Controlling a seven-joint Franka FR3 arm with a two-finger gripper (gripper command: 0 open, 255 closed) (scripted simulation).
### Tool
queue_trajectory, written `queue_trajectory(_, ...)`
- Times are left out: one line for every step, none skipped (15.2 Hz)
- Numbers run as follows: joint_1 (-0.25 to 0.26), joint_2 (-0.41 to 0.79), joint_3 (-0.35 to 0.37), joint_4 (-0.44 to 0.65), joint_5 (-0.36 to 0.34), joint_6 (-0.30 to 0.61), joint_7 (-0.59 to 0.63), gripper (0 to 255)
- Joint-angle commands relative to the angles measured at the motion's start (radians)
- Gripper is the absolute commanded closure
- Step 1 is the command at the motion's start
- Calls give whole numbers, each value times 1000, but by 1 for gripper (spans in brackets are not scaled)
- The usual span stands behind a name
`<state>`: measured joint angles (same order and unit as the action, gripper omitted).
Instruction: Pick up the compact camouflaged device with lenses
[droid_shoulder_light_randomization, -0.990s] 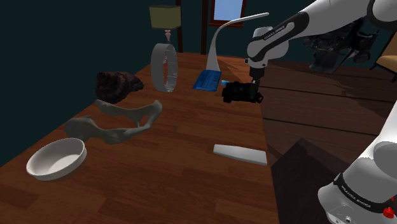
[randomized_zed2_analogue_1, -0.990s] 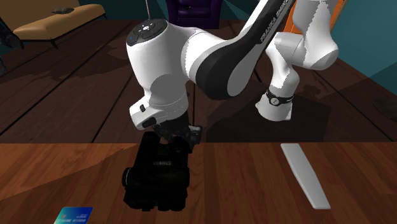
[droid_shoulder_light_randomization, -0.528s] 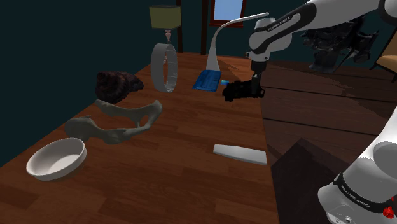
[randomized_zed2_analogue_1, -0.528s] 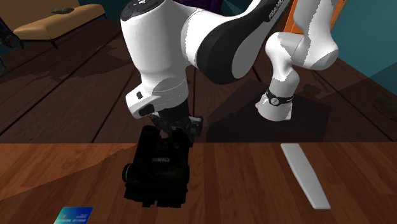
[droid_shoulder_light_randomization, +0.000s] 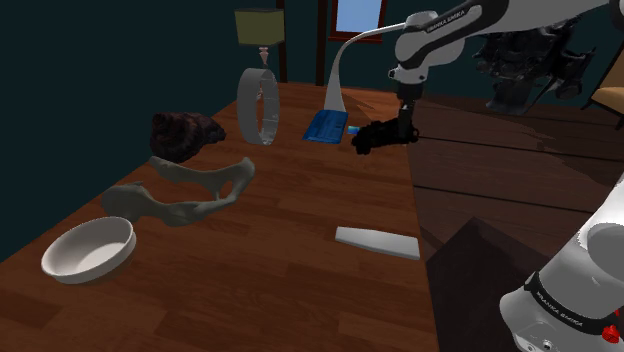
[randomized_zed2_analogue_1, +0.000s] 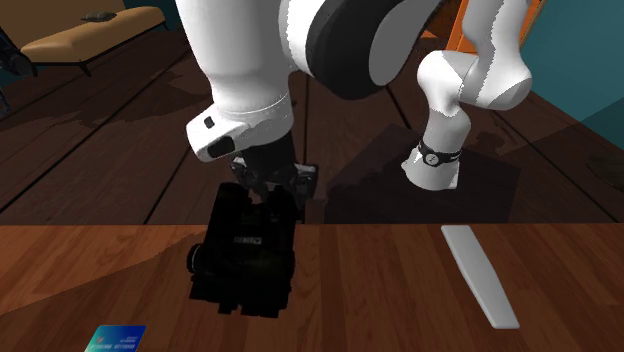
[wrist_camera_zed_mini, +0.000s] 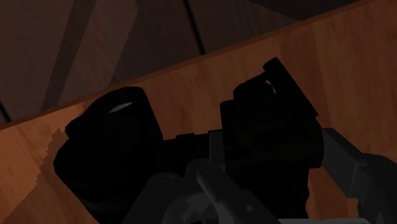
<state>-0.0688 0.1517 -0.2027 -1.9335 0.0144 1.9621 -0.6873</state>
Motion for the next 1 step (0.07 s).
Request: queue_trajectory(1,-5,0,5,-1,-7,1,255)
